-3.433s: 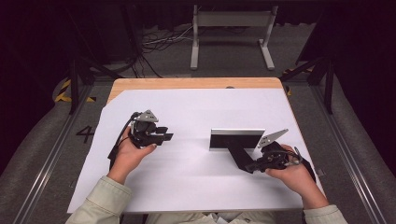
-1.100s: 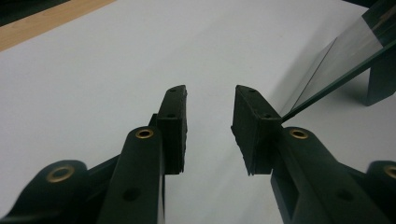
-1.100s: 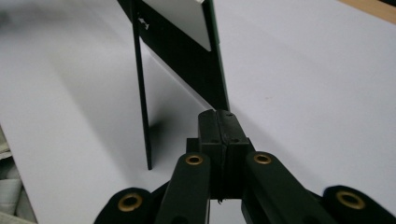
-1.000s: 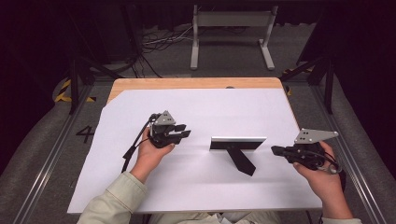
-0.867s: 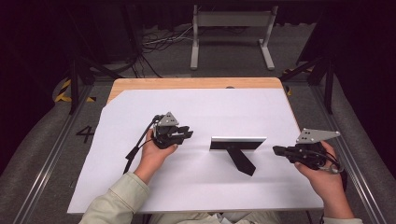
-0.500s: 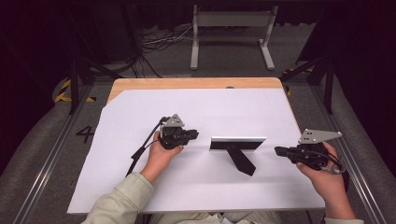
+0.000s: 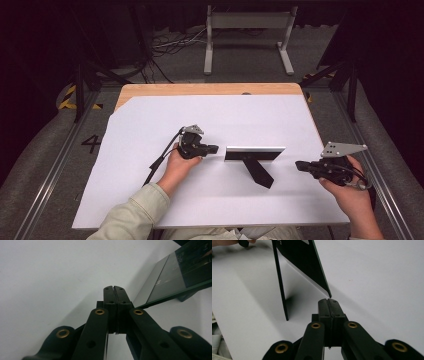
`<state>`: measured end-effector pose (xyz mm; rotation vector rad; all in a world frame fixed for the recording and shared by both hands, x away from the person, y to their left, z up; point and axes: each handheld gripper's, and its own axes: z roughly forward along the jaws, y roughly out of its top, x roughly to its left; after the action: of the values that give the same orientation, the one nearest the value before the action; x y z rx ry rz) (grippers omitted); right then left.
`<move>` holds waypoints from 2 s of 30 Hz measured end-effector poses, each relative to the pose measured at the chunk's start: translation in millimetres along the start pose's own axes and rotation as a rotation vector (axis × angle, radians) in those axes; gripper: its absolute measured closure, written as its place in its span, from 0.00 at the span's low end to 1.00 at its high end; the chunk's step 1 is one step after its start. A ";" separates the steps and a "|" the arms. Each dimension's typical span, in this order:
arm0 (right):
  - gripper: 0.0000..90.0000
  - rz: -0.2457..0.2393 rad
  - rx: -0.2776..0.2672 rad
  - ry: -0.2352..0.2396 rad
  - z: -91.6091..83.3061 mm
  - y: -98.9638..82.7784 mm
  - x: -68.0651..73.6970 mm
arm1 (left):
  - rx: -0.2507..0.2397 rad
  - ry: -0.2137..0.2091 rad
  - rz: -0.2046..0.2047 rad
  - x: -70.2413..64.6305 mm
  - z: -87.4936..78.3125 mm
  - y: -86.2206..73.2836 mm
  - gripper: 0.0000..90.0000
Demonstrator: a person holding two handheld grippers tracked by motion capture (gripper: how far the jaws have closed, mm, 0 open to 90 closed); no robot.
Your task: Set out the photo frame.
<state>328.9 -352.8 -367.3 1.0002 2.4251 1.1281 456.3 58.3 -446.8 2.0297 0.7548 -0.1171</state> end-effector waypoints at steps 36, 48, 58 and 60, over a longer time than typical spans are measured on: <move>0.98 0.000 0.002 0.029 3.8 1.9 5.2 | 0.055 -0.002 0.026 -20.1 30.1 1.3 1.00; 1.00 0.040 0.007 0.034 -3.5 4.7 6.5 | 0.170 -0.024 0.074 -33.1 29.9 1.5 1.00; 1.00 0.076 0.003 0.036 -7.2 9.8 6.0 | 0.274 -0.027 0.180 -53.3 20.9 0.7 1.00; 1.00 0.076 0.001 0.036 -7.1 10.5 5.9 | 0.286 -0.017 0.193 -55.2 19.9 0.4 1.00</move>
<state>326.0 -347.9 -354.6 1.0894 2.4344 1.1798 416.2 16.5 -437.4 2.3592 0.5516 -0.1370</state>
